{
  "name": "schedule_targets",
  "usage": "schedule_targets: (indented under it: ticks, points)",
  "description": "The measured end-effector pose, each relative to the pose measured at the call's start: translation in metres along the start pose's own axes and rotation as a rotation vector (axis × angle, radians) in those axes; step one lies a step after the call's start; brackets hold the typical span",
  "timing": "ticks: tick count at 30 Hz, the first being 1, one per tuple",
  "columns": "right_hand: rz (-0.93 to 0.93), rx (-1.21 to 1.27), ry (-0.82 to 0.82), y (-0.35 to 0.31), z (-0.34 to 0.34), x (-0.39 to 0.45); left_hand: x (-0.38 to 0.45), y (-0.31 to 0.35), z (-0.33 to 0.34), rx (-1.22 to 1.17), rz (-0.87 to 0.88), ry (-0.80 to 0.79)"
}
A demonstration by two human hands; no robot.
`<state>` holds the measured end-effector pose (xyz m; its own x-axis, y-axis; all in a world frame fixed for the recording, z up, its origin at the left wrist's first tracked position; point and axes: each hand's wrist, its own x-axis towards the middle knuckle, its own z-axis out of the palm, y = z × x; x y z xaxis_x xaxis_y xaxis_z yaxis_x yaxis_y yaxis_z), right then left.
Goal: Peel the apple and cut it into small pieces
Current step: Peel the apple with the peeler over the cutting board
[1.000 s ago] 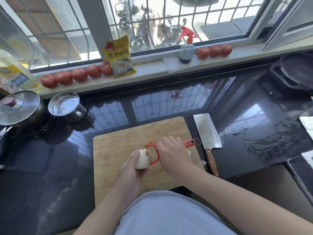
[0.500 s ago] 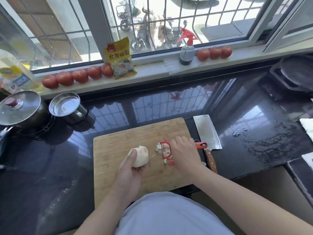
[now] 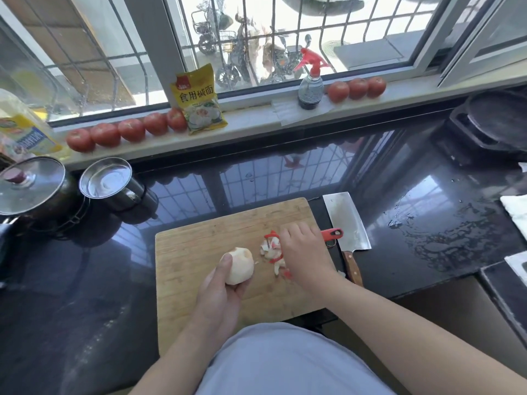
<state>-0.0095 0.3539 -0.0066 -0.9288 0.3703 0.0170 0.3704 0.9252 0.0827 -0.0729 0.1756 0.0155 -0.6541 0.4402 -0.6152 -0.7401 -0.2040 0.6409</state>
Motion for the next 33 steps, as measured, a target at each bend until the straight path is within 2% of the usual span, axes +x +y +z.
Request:
schedule_targets:
  ticks: [2, 4, 8, 14, 17, 19, 23, 25, 30, 33]
  points:
    - [0.059, -0.03, -0.086, 0.017, 0.003, -0.001, 0.0, 0.002, -0.005, -0.031, -0.055, -0.02]
    - [0.042, -0.037, -0.083, 0.02, 0.002, -0.003, 0.001, 0.005, -0.007, -0.044, -0.108, -0.043]
    - [-0.069, 0.036, 0.004, 0.004, -0.007, -0.009, 0.001, 0.007, -0.004, -0.121, -0.172, -0.095]
    - [-0.133, 0.172, 0.25, -0.022, -0.018, -0.016, 0.002, 0.007, 0.002, 0.089, -0.087, -0.109]
    - [-0.159, 0.186, 0.302, -0.022, -0.018, -0.015, 0.003, 0.003, 0.002, 0.195, -0.065, -0.091]
    - [-0.163, 0.167, 0.261, -0.013, -0.013, -0.01, 0.003, 0.0, 0.002, 0.22, -0.052, -0.087]
    - [0.021, 0.011, -0.053, 0.024, 0.005, 0.003, -0.002, 0.002, 0.002, 0.159, -0.054, -0.081]
    - [0.04, -0.002, -0.106, 0.033, 0.007, 0.0, -0.005, 0.005, 0.003, 0.145, -0.066, -0.104]
    - [-0.117, 0.098, 0.129, 0.005, -0.015, -0.006, 0.006, 0.003, 0.001, 0.06, -0.113, -0.028]
    - [-0.151, 0.109, 0.222, -0.014, -0.021, -0.008, 0.008, 0.0, 0.001, 0.14, -0.099, -0.033]
